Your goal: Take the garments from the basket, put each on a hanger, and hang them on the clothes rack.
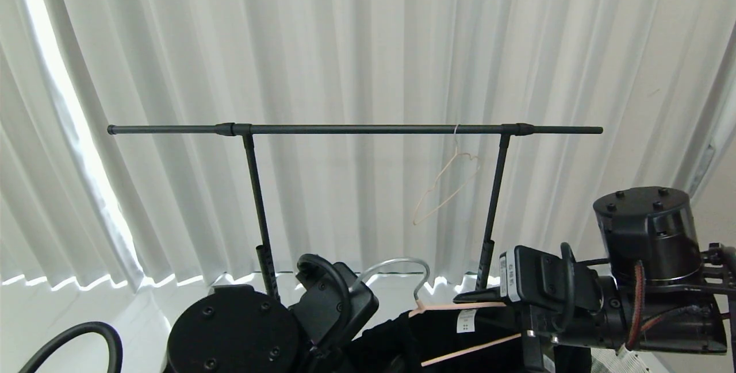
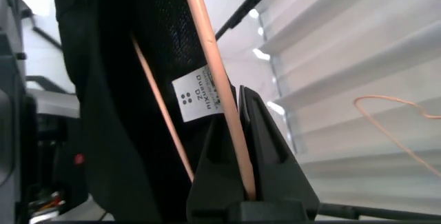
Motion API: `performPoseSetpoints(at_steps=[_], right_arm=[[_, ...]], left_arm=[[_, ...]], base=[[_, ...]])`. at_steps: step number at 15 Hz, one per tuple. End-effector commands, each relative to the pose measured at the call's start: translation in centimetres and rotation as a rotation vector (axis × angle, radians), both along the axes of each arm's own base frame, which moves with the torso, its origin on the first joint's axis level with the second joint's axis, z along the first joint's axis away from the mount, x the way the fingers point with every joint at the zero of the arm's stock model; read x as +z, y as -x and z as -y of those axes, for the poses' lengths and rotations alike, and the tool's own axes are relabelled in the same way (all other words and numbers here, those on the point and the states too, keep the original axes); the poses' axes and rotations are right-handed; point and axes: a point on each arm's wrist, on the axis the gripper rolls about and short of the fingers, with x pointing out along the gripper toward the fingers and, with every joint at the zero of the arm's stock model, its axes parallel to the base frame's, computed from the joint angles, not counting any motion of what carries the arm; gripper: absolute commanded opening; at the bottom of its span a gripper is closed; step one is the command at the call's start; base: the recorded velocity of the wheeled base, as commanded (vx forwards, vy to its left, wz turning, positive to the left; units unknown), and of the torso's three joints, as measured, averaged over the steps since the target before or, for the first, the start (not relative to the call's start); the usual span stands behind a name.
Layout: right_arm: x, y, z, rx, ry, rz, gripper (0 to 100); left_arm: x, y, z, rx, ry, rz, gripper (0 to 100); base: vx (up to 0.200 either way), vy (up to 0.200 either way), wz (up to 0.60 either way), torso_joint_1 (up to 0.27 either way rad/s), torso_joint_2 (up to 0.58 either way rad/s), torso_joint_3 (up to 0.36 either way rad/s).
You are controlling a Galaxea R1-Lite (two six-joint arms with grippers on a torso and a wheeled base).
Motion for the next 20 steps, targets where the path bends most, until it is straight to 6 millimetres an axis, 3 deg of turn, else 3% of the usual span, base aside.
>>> performPoseSetpoints(at_steps=[1,4,7,9,16,18,19,20], right_arm=[[0.3,0.1,0.7,-0.012,-0.015,0.026,0],[0.4,-0.2,2.5,-0.024,-0.022,0.088,0],[0.4,-0.3,4.4,-0.075,-0.024,0.102,0],[0.5,-0.3,4.7,-0.089,-0.026,0.106,0],[0.6,-0.5,4.9,-0.104,-0.027,0.11,0],[0.7,-0.5,4.9,-0.107,-0.029,0.109,0],[0.7,-0.5,4.9,-0.107,-0.029,0.109,0],[0.6,-0.5,4.8,-0.104,-0.029,0.107,0]], left_arm=[[-0.2,0.1,-0.2,0.013,-0.012,0.001,100],[-0.7,0.1,-1.8,0.088,-0.036,0.01,100],[-0.9,0.9,-6.4,0.196,-0.022,0.018,100],[-1.8,1.6,-8.3,0.236,-0.041,0.006,100],[-2.7,2.0,-9.6,0.272,-0.063,-0.013,100],[-0.4,2.4,-9.5,0.185,0.067,0.032,100],[-0.4,2.4,-9.5,0.185,0.067,0.032,100],[1.5,2.5,-9.2,0.064,0.16,0.051,100]], base=[[0.0,0.0,0.0,0.0,0.0,0.0],[0.0,0.0,0.0,0.0,0.0,0.0],[0.0,0.0,0.0,0.0,0.0,0.0],[0.0,0.0,0.0,0.0,0.0,0.0],[0.0,0.0,0.0,0.0,0.0,0.0],[0.0,0.0,0.0,0.0,0.0,0.0],[0.0,0.0,0.0,0.0,0.0,0.0],[0.0,0.0,0.0,0.0,0.0,0.0]])
